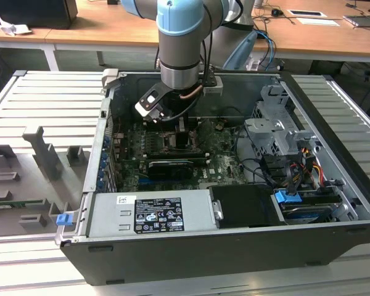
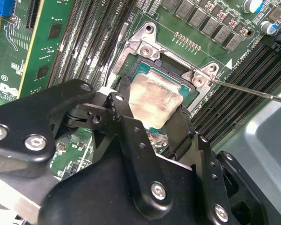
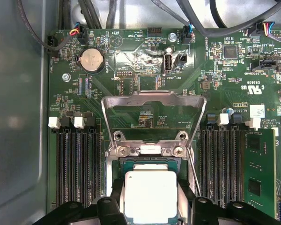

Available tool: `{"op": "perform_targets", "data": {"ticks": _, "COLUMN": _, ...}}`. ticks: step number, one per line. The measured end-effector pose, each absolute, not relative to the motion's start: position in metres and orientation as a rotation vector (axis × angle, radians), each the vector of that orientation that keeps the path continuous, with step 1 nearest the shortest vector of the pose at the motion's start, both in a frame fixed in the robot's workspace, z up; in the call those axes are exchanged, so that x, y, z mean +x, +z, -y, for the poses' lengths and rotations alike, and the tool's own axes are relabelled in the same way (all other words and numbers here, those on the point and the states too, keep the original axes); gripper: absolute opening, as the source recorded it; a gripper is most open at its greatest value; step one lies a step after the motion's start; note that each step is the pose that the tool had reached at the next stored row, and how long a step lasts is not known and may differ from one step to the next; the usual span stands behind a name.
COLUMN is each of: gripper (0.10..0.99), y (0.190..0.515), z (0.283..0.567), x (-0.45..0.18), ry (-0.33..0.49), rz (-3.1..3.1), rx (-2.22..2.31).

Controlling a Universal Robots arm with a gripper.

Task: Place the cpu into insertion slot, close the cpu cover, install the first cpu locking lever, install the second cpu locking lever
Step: 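Place the cpu into insertion slot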

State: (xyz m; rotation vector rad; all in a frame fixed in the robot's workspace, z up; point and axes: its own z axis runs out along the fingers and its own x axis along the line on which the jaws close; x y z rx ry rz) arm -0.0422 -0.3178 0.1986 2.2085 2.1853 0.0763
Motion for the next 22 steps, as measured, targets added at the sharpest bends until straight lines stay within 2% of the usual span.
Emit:
{"op": "perform_targets", "data": {"ticks": 1, "gripper": 0.612, "y": 0.199, "z": 0.318, "x": -0.042, "ry": 0.076, "rz": -2.185, "rx": 2.208}}
{"op": "perform_targets", "data": {"ticks": 11, "gripper": 0.592, "y": 0.207, "z": 0.318, "x": -0.042, "ry": 0.076, "rz": -2.185, "rx": 2.209}}
{"op": "perform_targets", "data": {"ticks": 17, "gripper": 0.224, "y": 0.211, "z": 0.318, "x": -0.042, "ry": 0.076, "rz": -2.185, "rx": 2.209}}
{"op": "perform_targets", "data": {"ticks": 18, "gripper": 0.224, "y": 0.211, "z": 0.318, "x": -0.042, "ry": 0.075, "rz": -2.185, "rx": 2.209}}
{"op": "perform_targets", "data": {"ticks": 20, "gripper": 0.106, "y": 0.212, "z": 0.318, "x": -0.042, "ry": 0.076, "rz": -2.185, "rx": 2.209}}
{"op": "perform_targets", "data": {"ticks": 22, "gripper": 0.106, "y": 0.213, "z": 0.318, "x": -0.042, "ry": 0.076, "rz": -2.185, "rx": 2.209}}
